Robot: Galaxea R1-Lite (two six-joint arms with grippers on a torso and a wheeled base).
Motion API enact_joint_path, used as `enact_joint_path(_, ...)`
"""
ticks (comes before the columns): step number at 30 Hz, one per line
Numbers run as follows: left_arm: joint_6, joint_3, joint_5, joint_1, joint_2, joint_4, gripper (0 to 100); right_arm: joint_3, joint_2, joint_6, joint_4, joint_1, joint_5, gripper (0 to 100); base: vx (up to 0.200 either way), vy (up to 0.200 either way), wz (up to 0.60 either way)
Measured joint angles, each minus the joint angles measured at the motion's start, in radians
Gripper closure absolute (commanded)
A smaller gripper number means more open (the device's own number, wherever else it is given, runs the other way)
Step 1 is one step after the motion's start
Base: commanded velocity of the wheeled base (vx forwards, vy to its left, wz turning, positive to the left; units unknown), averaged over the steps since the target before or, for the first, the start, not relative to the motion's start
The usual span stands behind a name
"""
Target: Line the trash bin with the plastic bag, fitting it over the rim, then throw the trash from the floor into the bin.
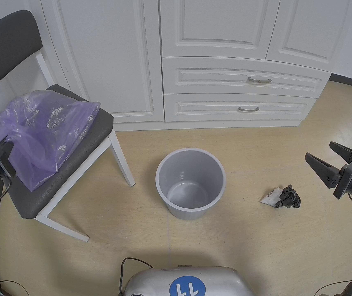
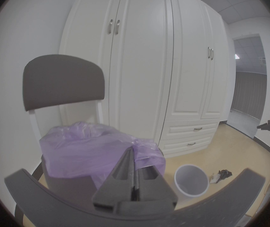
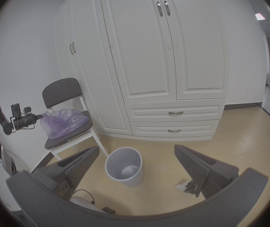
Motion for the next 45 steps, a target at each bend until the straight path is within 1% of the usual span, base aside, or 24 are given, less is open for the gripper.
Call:
enact_joint_path(2, 0.003, -0.064, 0.029, -0.036, 0.003, 0.036, 100, -0.002, -0.004, -0.009, 0.003, -0.001, 0.000, 0, 0.000, 0.000, 0.00)
enact_joint_path(4, 0.006, -0.125, 0.075, -0.074, 0.005, 0.100, 100, -0.004, -0.006, -0.019, 0.005, -0.001, 0.000, 0, 0.000, 0.000, 0.00)
enact_joint_path(8, 0.004, -0.214, 0.235, -0.179, -0.001, 0.210, 100, -0.007, -0.005, -0.035, 0.010, -0.001, 0.000, 0, 0.000, 0.000, 0.00)
enact_joint_path(12, -0.005, -0.267, 0.397, -0.345, -0.021, 0.264, 100, -0.009, 0.006, -0.044, 0.014, 0.012, 0.001, 0, 0.000, 0.000, 0.00)
enact_joint_path(17, -0.009, -0.317, 0.577, -0.560, -0.055, 0.294, 100, -0.010, 0.029, -0.041, 0.011, 0.046, 0.002, 0, 0.000, 0.000, 0.00)
enact_joint_path(20, -0.002, -0.341, 0.670, -0.679, -0.088, 0.307, 100, -0.009, 0.045, -0.013, 0.008, 0.080, 0.003, 0, 0.000, 0.000, 0.00)
enact_joint_path(22, 0.009, -0.352, 0.706, -0.732, -0.115, 0.312, 100, -0.009, 0.052, 0.014, 0.005, 0.109, 0.003, 0, 0.000, 0.000, 0.00)
enact_joint_path(25, 0.019, -0.365, 0.727, -0.776, -0.147, 0.316, 100, -0.010, 0.060, 0.039, 0.003, 0.146, 0.004, 0, 0.000, 0.000, 0.00)
enact_joint_path(30, 0.021, -0.378, 0.728, -0.816, -0.176, 0.299, 100, -0.007, 0.071, 0.053, 0.002, 0.193, 0.004, 0, 0.000, 0.000, 0.00)
enact_joint_path(35, 0.023, -0.380, 0.728, -0.849, -0.187, 0.285, 100, -0.004, 0.097, 0.095, 0.001, 0.254, 0.002, 0, 0.000, 0.000, 0.00)
enact_joint_path(38, 0.025, -0.375, 0.724, -0.874, -0.192, 0.282, 100, -0.005, 0.118, 0.112, -0.003, 0.275, -0.006, 0, 0.000, 0.000, 0.00)
enact_joint_path(41, 0.035, -0.349, 0.701, -0.894, -0.201, 0.282, 100, -0.008, 0.131, 0.117, -0.012, 0.283, -0.014, 0, 0.000, 0.000, 0.00)
enact_joint_path(43, 0.051, -0.323, 0.664, -0.902, -0.210, 0.283, 100, -0.010, 0.137, 0.119, -0.016, 0.284, -0.017, 0, 0.000, 0.000, 0.00)
enact_joint_path(45, 0.079, -0.295, 0.612, -0.905, -0.221, 0.282, 100, -0.012, 0.140, 0.120, -0.017, 0.285, -0.019, 0, 0.000, 0.000, 0.00)
